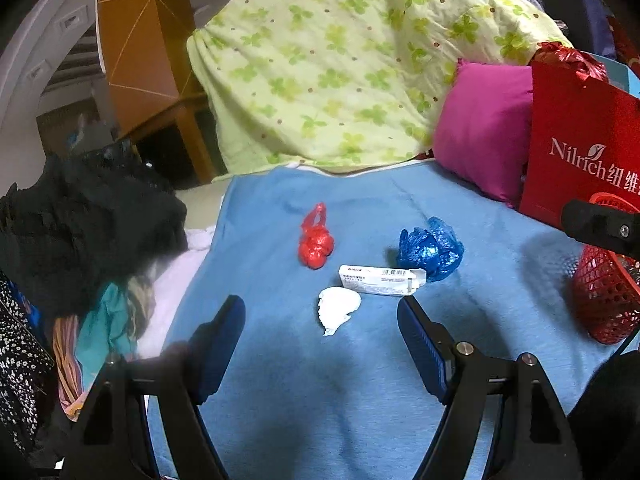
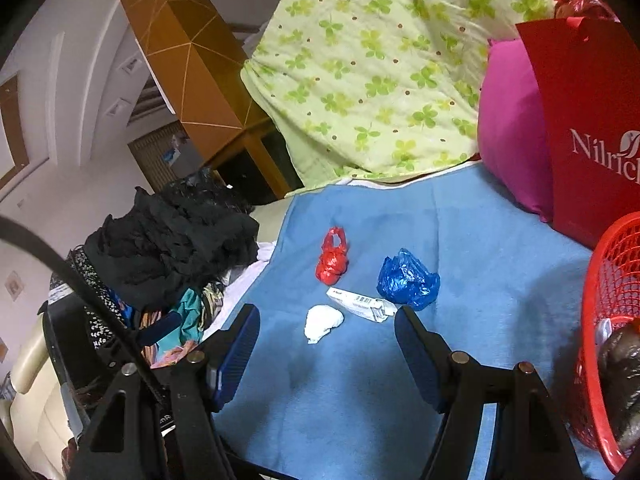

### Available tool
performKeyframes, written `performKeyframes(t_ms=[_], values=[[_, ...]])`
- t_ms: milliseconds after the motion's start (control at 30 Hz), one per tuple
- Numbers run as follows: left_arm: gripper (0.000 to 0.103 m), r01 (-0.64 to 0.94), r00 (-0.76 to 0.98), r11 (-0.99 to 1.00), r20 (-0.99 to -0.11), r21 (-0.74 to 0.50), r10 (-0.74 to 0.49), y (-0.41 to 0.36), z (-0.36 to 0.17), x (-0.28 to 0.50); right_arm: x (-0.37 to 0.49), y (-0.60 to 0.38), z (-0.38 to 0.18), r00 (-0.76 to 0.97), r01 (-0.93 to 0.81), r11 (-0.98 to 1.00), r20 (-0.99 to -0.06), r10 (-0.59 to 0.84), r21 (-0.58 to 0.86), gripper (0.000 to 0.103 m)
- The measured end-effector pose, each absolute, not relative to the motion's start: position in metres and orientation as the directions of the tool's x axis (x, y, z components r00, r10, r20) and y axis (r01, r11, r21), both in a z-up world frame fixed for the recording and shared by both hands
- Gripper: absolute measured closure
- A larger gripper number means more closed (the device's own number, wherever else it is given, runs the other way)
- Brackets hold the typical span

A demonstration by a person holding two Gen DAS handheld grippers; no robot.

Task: Collect trash
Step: 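Move both tools back over the remaining items on the blanket, then grasp the blue plastic bag with right tool while left tool approaches the white tissue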

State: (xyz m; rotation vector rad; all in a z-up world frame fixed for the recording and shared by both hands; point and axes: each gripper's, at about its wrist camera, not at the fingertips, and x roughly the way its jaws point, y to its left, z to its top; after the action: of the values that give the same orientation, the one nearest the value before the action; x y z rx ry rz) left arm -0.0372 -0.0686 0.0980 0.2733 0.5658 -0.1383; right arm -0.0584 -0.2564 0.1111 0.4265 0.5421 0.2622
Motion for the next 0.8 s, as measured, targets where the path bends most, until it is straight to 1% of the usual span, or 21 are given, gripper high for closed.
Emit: performKeyframes(t_ms=[267, 567, 667, 733, 800], values=[[0.024, 0.198, 0.817, 0.958, -0.575, 0.208, -0.044, -0.063, 0.084, -0.017, -0.032, -0.256, 0.094, 0.806, -0.11, 0.886, -0.481, 0.345, 0.451, 0.029], [0.024, 0.198, 0.787, 0.959, -0.616, 0.204, -0.032, -0.059, 0.058, 0.018, 0.019, -0.27, 0.064, 0.781, -0.051, 0.89, -0.537, 0.318, 0.453, 0.029], [0.024, 0.207, 0.77, 0.964, -0.636, 0.164, -0.057, -0.052, 0.044, 0.035, 0.046, -0.281, 0.048, 0.766, -0.007, 0.885, -0.567, 0.304, 0.465, 0.029], [0.024, 0.217, 0.749, 0.97, -0.656, 0.114, -0.091, -0.044, 0.032, 0.049, 0.061, -0.286, 0.038, 0.76, 0.019, 0.888, -0.584, 0.285, 0.459, 0.029], [0.024, 0.242, 0.732, 0.969, -0.665, 0.045, -0.152, -0.036, 0.018, 0.062, 0.075, -0.289, 0.029, 0.749, 0.033, 0.891, -0.601, 0.277, 0.452, 0.029]])
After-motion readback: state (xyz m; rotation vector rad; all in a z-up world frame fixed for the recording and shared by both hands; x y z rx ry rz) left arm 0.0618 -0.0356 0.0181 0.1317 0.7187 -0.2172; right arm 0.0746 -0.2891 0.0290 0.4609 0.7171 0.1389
